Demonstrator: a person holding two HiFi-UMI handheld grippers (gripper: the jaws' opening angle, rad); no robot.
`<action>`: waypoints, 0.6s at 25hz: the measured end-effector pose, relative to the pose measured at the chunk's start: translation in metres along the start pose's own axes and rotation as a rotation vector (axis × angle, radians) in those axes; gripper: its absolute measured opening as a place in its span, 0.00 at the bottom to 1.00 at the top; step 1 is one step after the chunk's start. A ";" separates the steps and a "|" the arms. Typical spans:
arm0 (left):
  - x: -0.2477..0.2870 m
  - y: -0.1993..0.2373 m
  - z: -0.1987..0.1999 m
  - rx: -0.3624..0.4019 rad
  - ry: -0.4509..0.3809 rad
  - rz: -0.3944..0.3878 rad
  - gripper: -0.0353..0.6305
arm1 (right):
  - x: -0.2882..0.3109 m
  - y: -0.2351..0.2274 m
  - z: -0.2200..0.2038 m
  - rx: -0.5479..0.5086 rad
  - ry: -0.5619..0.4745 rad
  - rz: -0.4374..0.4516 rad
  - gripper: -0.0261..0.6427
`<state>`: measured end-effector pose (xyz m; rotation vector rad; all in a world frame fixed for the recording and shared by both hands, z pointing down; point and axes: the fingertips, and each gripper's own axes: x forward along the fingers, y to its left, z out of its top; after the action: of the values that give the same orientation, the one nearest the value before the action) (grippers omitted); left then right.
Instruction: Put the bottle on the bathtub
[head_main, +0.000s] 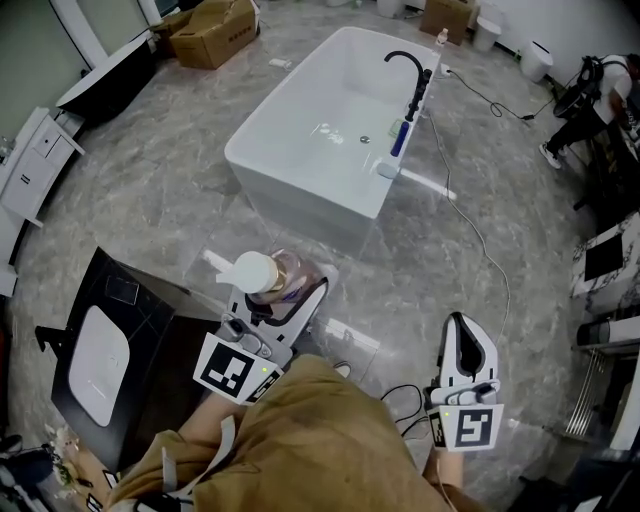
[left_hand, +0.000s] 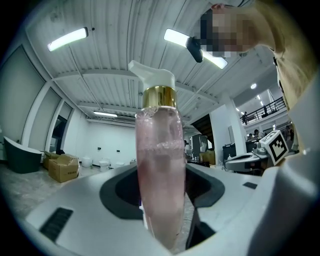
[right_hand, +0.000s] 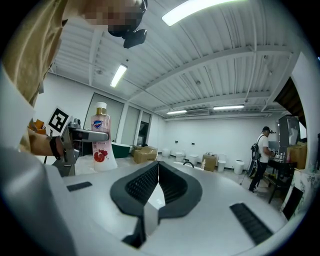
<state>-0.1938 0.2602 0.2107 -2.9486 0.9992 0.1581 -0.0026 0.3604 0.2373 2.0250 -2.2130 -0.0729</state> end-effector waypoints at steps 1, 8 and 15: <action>0.003 0.003 -0.002 -0.002 0.000 0.002 0.40 | 0.002 -0.002 -0.002 -0.001 0.003 -0.003 0.05; 0.037 0.025 -0.014 -0.024 0.010 -0.030 0.41 | 0.018 -0.023 -0.012 0.006 0.027 -0.062 0.05; 0.096 0.061 -0.024 -0.047 0.021 -0.092 0.41 | 0.072 -0.043 -0.015 0.014 0.065 -0.102 0.05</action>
<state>-0.1532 0.1521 0.2254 -3.0379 0.8714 0.1505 0.0362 0.2862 0.2512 2.1159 -2.0774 -0.0026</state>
